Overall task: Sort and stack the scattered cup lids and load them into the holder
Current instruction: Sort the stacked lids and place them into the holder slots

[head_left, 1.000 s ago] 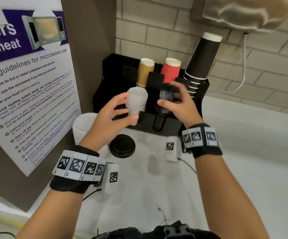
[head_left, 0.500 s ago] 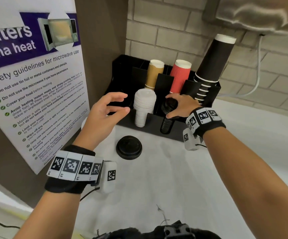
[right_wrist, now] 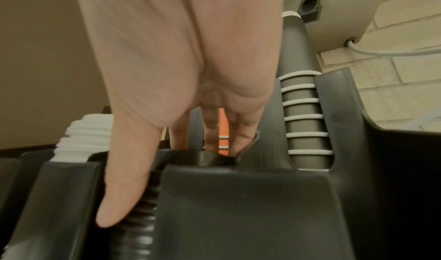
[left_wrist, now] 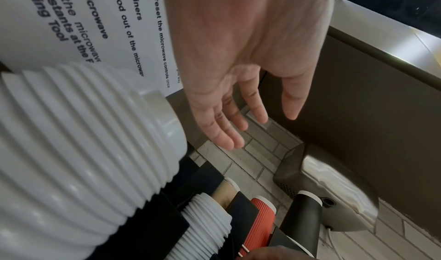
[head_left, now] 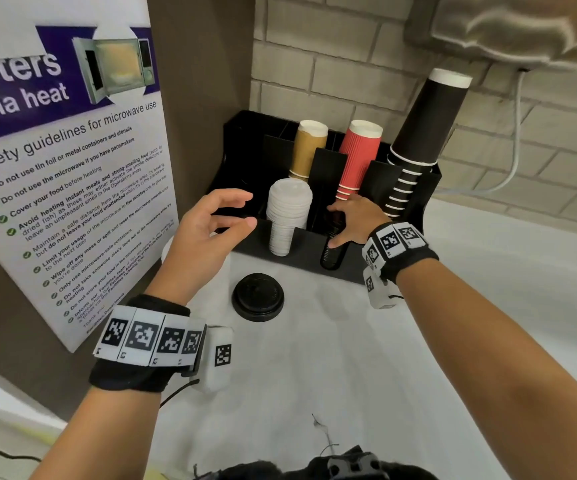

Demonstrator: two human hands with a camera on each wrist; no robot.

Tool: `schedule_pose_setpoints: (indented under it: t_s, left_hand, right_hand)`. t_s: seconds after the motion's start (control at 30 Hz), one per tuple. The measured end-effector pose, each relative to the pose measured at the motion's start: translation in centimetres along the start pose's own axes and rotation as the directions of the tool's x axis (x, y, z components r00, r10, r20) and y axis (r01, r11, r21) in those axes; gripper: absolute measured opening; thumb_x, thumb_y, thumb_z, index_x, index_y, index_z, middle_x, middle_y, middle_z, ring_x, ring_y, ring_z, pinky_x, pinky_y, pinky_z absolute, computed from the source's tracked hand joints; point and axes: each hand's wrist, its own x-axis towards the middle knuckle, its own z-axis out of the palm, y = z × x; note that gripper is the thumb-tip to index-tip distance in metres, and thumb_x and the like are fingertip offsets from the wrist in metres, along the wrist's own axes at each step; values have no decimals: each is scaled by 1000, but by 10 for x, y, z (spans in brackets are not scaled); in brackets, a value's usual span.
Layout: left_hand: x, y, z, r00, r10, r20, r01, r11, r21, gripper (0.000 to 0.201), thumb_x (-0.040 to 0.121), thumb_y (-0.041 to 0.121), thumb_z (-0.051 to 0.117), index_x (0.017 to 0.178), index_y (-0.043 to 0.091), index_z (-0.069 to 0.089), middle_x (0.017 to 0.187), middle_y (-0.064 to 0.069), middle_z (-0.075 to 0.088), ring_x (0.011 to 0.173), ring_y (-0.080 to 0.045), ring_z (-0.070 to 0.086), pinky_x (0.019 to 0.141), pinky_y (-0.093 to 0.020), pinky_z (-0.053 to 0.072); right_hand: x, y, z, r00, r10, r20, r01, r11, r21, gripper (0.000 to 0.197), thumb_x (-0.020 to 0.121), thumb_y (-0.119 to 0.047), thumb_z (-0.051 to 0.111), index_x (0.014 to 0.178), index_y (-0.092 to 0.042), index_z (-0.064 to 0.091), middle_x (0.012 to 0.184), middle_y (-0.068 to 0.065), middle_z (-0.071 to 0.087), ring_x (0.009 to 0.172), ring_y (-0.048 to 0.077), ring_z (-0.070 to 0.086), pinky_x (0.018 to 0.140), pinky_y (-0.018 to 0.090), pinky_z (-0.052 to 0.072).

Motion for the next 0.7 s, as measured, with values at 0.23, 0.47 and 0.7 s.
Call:
schedule_pose_setpoints:
  t_s: [0.23, 0.47, 0.7]
  left_hand:
    - [-1, 0, 0, 1000, 5, 10, -5, 1000, -17, 29, 80, 33, 67, 107, 42, 65, 108, 16, 64, 93, -11, 65, 98, -43, 50]
    - [-3, -3, 6, 999, 33, 33, -31, 998, -61, 26, 80, 27, 66, 104, 38, 65, 101, 6, 64, 98, -34, 63, 90, -34, 51]
    - [-11, -4, 2, 998, 32, 46, -27, 996, -89, 25, 82, 27, 66, 104, 37, 65, 101, 5, 64, 98, -34, 63, 91, -34, 51]
  right_hand:
    - [-24, -18, -14, 982, -51, -184, 42, 998, -56, 78, 74, -33, 76, 142, -24, 39, 131, 13, 41, 125, 35, 34, 99, 47, 37]
    - [-47, -102, 38, 863, -304, 403, 320, 947, 28, 82, 79, -51, 71, 147, -26, 32, 141, 10, 40, 129, 28, 41, 106, 41, 39]
    - [-44, -126, 74, 838, -290, 462, 349, 936, -45, 89, 70, -41, 81, 144, -33, 32, 125, 11, 41, 111, 32, 52, 91, 43, 51]
